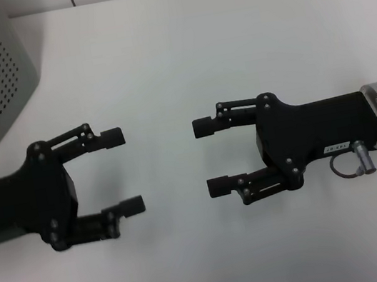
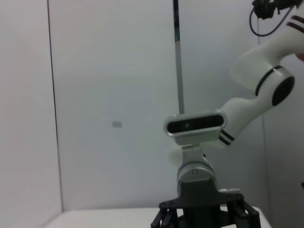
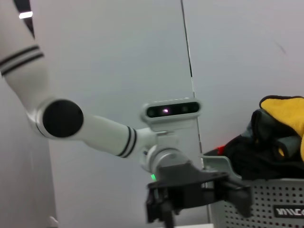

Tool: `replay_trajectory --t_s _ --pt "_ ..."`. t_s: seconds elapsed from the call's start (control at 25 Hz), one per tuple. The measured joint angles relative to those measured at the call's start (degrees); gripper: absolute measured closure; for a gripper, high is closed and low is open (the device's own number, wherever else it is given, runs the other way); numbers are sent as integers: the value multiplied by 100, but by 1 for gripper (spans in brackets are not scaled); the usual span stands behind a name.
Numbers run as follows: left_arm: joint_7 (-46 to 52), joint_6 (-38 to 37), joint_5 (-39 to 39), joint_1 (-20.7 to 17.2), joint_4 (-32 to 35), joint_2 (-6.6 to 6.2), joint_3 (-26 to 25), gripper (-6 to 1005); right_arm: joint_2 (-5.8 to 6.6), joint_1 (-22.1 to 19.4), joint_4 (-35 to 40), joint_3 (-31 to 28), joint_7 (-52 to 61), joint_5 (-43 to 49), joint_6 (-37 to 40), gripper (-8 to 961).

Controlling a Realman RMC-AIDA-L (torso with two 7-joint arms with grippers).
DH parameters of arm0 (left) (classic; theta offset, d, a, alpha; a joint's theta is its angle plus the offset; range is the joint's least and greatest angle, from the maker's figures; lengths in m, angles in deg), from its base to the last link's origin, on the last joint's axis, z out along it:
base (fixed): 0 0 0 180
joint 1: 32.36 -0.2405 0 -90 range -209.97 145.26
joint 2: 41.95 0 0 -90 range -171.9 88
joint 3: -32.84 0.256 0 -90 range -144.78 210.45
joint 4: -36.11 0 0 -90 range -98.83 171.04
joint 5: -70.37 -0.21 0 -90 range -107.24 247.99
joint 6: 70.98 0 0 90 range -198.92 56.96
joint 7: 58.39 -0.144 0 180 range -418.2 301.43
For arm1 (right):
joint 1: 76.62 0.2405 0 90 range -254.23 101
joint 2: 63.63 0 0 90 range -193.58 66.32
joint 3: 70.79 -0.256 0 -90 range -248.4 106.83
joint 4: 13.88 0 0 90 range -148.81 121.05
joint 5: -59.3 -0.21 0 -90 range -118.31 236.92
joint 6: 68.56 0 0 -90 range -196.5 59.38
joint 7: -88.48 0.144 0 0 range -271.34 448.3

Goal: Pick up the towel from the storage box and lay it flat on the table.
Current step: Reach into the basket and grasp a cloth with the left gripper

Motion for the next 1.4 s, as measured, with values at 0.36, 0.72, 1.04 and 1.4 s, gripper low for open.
replay_trajectory --t_s 0.36,0.72,1.04,1.4 --pt "-155 18 29 -176 -16 144 -168 170 36 -22 0 -11 -75 -27 -55 170" --pt "2218 10 1207 -189 1014 152 -212 169 76 -269 -23 -487 -100 -26 -150 171" --pt "4903 1152 1085 -293 4450 352 -1261 169 74 -520 -46 -625 -147 -47 -539 171" --pt "5990 2454 -966 -233 6599 186 -1736 308 21 -728 -27 -833 -154 -58 -615 171"
